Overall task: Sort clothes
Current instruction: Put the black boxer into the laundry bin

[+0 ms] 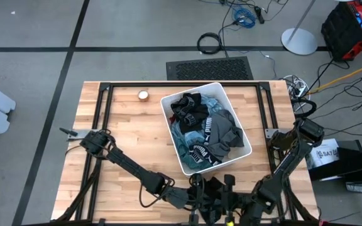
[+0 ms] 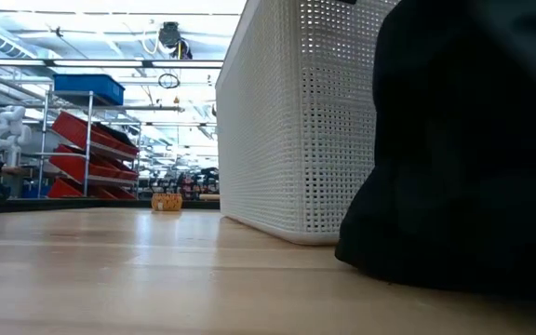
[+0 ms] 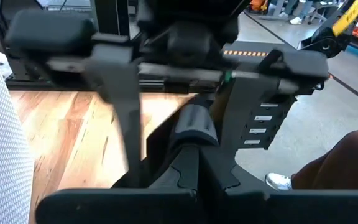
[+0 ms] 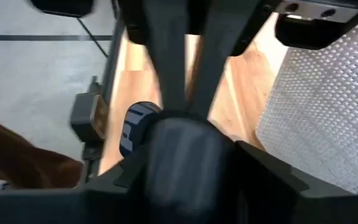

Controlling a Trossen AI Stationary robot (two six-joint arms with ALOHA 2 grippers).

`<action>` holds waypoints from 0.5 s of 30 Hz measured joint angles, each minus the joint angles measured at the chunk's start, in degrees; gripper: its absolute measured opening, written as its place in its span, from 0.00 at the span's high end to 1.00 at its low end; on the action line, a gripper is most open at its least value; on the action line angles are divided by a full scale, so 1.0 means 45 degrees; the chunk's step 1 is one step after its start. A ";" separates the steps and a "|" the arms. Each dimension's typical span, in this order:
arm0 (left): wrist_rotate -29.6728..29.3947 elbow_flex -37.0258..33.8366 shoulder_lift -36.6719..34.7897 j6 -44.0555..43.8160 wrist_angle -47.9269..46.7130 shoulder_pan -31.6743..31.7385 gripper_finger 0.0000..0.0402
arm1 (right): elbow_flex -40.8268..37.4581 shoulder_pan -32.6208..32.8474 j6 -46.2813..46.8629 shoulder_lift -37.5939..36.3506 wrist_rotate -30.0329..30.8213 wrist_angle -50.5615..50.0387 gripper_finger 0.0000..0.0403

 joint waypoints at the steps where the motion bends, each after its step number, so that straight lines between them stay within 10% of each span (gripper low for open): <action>1: 0.0000 0.0000 0.0000 0.0005 0.0002 0.0000 1.00 | 0.0000 -0.0113 -0.0006 0.0045 -0.0058 0.0017 0.51; 9: 0.0153 0.0000 0.0002 0.0015 0.0020 0.0005 1.00 | 0.0000 -0.0700 -0.0035 0.0106 -0.1970 0.0171 0.48; 15: 0.0491 0.0000 0.0005 0.0004 -0.0018 0.0005 1.00 | 0.0000 -0.0725 -0.0045 0.0106 -0.1995 0.0190 0.67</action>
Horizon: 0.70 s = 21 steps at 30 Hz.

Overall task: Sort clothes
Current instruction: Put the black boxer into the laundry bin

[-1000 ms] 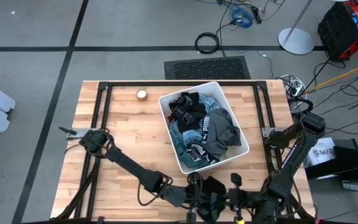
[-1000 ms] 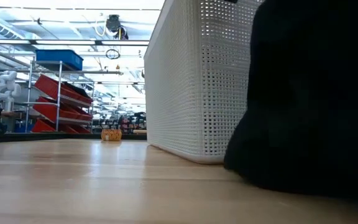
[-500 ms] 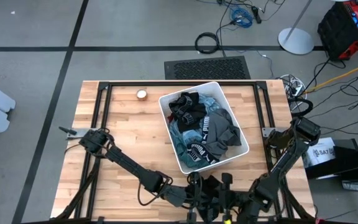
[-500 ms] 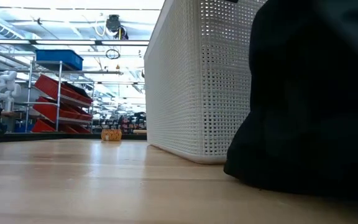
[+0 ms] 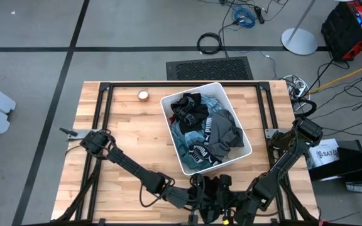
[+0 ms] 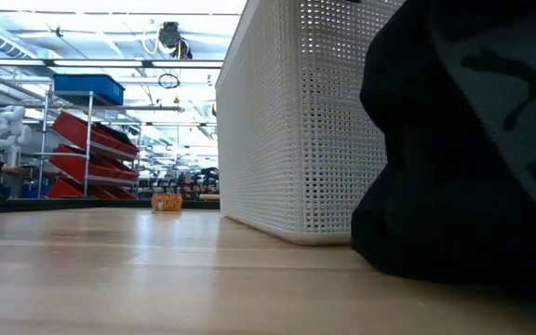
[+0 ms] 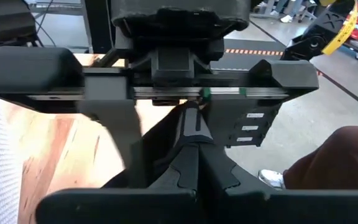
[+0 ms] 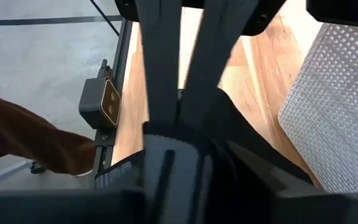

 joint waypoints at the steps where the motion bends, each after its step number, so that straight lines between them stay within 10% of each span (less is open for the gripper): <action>1: 0.0000 0.0000 0.0000 -0.0004 -0.0008 0.0000 0.99 | 0.0000 0.0000 -0.0002 0.0000 -0.0004 0.0001 0.72; 6: 0.0037 0.0004 0.0000 -0.0069 -0.0494 0.0015 0.88 | 0.0000 0.0007 -0.0358 -0.0015 -0.0094 -0.0015 0.97; 14: 0.0287 0.0005 -0.0576 -0.1096 -0.3954 0.0156 0.57 | -0.0010 0.0120 -0.0067 -0.0074 -0.0294 -0.0264 0.99; 21: -0.0080 -0.0015 -0.2505 -0.0816 -0.5861 -0.0141 0.50 | -0.0010 0.0296 -0.0184 -0.1287 -0.0328 -0.0069 0.99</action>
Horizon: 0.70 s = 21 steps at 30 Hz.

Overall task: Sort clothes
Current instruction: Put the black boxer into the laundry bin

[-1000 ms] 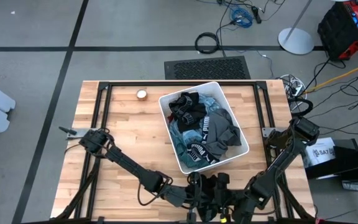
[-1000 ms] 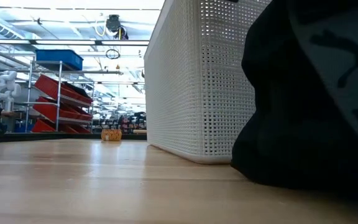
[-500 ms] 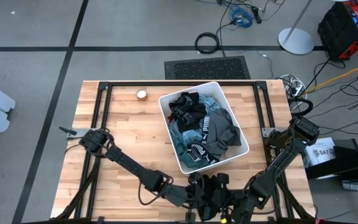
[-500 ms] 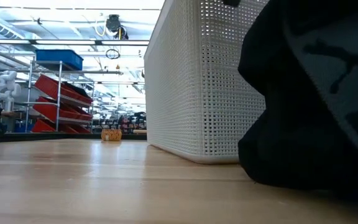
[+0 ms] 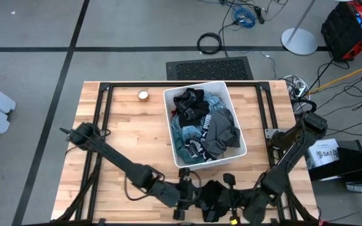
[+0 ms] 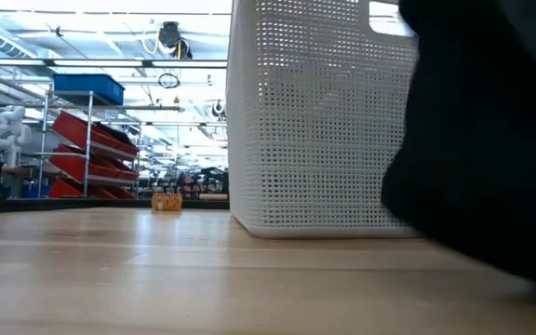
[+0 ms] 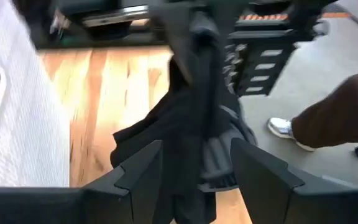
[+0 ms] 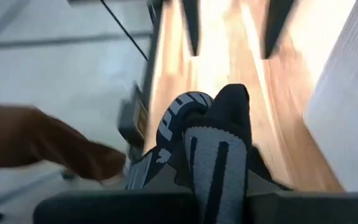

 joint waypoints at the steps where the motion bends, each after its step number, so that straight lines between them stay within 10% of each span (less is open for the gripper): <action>1: -0.0006 0.0000 -0.0245 0.0250 -0.0030 -0.0140 0.50 | 0.0000 0.0053 -0.0217 -0.0263 0.0023 0.0170 0.99; 21: -0.4641 -0.0165 -0.2352 0.0823 -0.1871 -0.2648 0.50 | 0.0010 -0.2320 -1.2325 -0.6448 0.0050 0.5895 1.00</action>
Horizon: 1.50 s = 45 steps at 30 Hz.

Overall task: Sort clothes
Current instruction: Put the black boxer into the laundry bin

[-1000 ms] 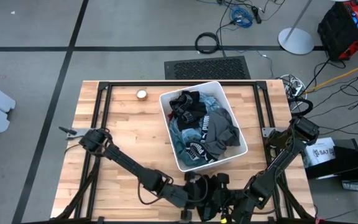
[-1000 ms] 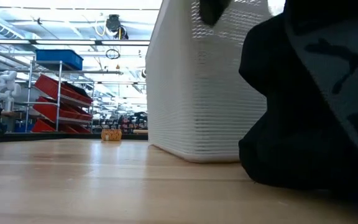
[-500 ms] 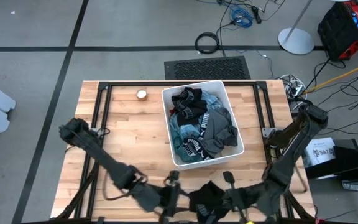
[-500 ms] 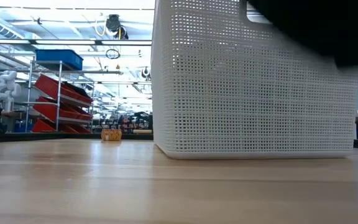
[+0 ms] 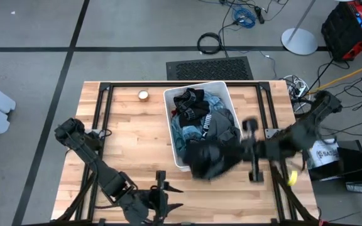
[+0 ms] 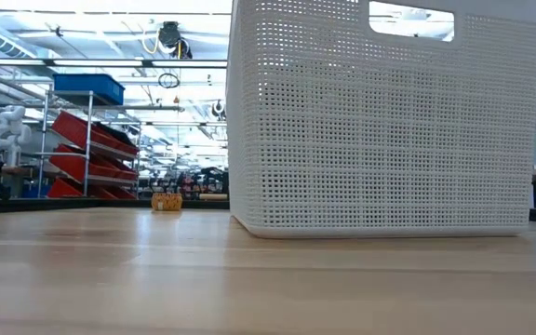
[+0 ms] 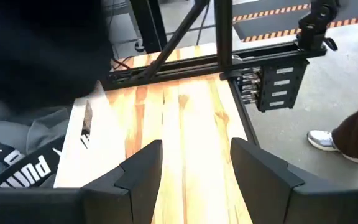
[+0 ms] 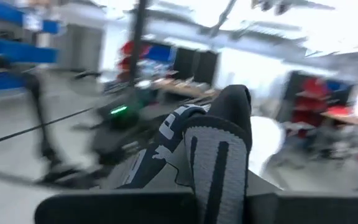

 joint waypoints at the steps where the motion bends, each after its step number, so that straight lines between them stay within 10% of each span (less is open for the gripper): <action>1: 0.0003 0.0000 0.0000 -0.0057 0.0004 0.0025 0.50 | 0.0005 -0.0358 -0.0269 -0.0315 0.0002 -0.0007 1.00; 15: 0.0023 0.0000 0.0000 -0.0418 0.0157 0.0420 0.50 | 0.0005 -0.5825 0.0320 -0.1379 -0.1921 -0.2190 1.00; 27: 0.0054 -0.0004 0.0019 -0.0452 0.0119 0.0901 0.50 | 0.0005 -0.9806 0.3099 0.1196 -0.4116 -0.3404 1.00; 45: 0.0062 -0.0015 0.0039 -0.0447 -0.0333 0.0851 0.50 | 0.0005 -1.1093 0.4517 0.5666 -0.4068 -0.5884 0.99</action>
